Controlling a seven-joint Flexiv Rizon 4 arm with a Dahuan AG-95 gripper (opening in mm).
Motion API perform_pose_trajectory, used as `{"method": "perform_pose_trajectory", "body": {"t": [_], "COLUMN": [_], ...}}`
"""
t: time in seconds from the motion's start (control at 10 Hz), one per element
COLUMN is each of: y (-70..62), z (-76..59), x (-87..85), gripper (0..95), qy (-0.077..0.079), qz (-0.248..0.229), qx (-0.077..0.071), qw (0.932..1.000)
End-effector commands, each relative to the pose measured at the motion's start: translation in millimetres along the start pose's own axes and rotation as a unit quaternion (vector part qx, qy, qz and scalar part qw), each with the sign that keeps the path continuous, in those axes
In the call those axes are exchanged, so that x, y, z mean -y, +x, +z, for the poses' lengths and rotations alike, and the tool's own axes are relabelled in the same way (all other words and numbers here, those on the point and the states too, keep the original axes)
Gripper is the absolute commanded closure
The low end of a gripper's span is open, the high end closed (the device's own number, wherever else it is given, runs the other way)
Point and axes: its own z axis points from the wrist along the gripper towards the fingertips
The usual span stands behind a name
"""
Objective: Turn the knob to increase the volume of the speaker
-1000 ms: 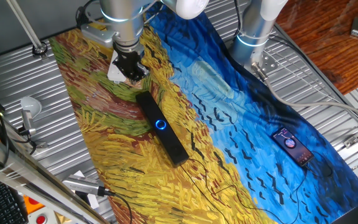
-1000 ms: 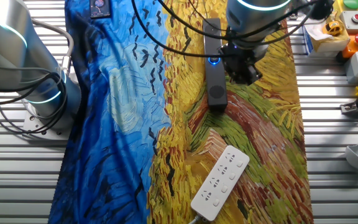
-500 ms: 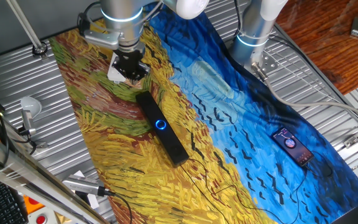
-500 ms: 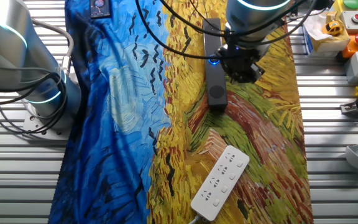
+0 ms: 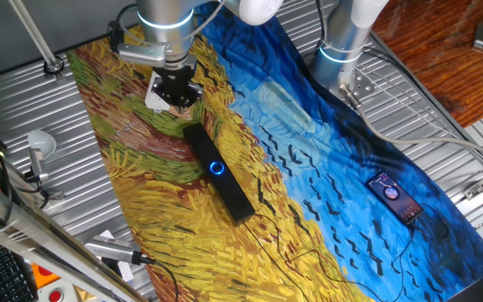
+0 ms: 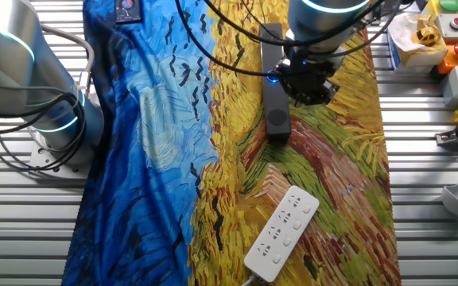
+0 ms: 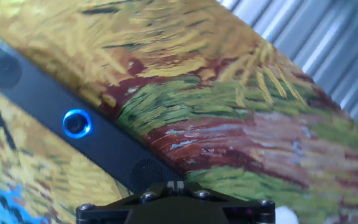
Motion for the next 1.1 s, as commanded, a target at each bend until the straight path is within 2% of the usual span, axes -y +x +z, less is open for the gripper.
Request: {"method": "perform_pose_trajectory", "body": {"t": [0.1,0.2,0.3,0.5,0.7,0.8,0.9,1.0,1.1], "y": [-0.3,-4.3,-12.3,-27.2,-36.4,-36.7,-36.7,-36.7,-36.7], "z": [0.5,2.1,3.2,7.0,9.3,9.8,9.8,9.8,9.8], "x": [0.3,-2.7,-12.5,-35.2,-56.4,-60.9,-60.9,-60.9,-60.9], "gripper": [95.0,95.0,95.0,95.0,95.0,95.0,95.0,95.0,95.0], "qy": [0.0,-0.002,-0.005,-0.001,-0.001,0.0,0.007,0.003,-0.002], "qz": [0.004,0.004,0.006,0.03,0.048,0.046,0.016,-0.026,-0.045], "qx": [-0.003,-0.002,-0.003,-0.008,-0.007,-0.007,0.001,0.017,0.023], "qw": [1.0,1.0,1.0,0.9995,0.9988,0.9989,0.9999,0.9995,0.9987]}}
